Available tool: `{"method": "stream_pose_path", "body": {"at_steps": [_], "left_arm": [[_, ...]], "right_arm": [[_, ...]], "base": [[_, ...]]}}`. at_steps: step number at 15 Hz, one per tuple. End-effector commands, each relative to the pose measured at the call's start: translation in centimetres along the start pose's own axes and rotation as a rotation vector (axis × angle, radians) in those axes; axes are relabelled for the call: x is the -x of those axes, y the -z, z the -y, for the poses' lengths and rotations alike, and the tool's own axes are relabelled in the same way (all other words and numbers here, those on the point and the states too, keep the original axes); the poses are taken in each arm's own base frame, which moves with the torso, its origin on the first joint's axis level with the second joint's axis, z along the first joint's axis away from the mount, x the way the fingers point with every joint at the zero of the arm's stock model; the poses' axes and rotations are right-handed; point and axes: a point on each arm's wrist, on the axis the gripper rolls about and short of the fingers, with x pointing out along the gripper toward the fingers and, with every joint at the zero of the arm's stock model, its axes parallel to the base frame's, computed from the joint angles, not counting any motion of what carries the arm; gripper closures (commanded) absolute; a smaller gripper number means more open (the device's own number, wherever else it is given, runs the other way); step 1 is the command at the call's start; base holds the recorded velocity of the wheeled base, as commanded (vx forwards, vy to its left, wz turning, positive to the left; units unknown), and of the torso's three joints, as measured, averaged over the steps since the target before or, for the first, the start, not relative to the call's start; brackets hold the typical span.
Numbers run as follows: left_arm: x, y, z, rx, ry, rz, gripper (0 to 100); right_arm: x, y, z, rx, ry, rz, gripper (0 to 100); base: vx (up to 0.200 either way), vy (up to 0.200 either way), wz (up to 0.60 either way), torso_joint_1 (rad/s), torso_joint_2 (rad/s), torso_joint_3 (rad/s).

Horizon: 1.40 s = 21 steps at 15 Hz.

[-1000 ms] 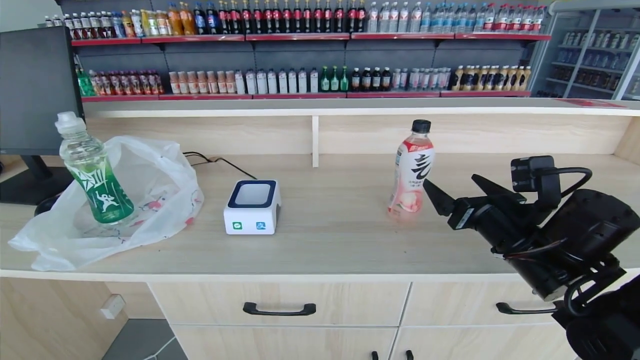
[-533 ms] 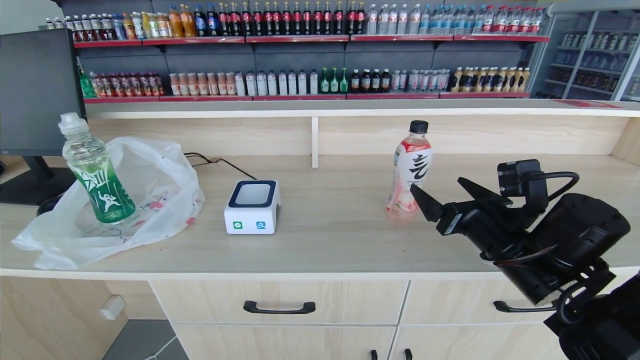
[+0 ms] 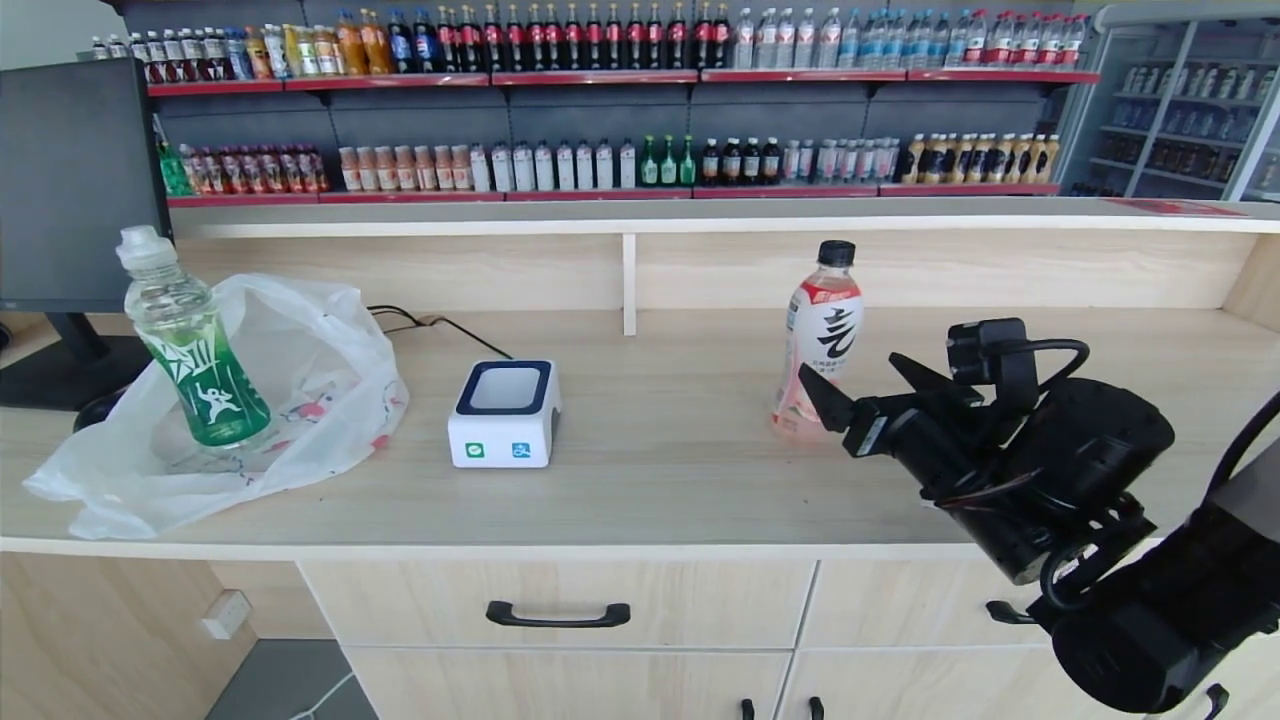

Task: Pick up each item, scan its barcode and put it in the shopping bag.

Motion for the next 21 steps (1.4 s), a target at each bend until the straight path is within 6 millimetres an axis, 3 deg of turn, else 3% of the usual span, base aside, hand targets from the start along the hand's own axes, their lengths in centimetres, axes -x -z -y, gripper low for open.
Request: {"method": "stream_pose_path", "body": {"at_steps": [1,7,11,21], "left_arm": [[0.0,0.0,0.0,0.001,0.000,0.002,0],[0.0,0.0,0.0,0.001,0.000,0.004,0],[0.0,0.0,0.0,0.001,0.000,0.004,0],[0.0,-0.1,0.0,0.001,0.000,0.010,0]], "right_arm": [[-0.7,1.0,-0.2,0.003,-0.002,-0.016,0],[-3.0,1.3,-0.3,-0.003,0.051,0.028,0],[-3.6,2.1,-1.6,-0.010,0.033,0.023,0],[-5.8,3.7,-1.9,-0.031,0.083,0.040,0]], "base": [[0.000,0.000,0.00,0.000,0.00,0.000],[0.000,0.000,0.00,0.000,0.00,0.000],[0.000,0.000,0.00,0.000,0.00,0.000],[0.000,0.000,0.00,0.000,0.00,0.000]]}}
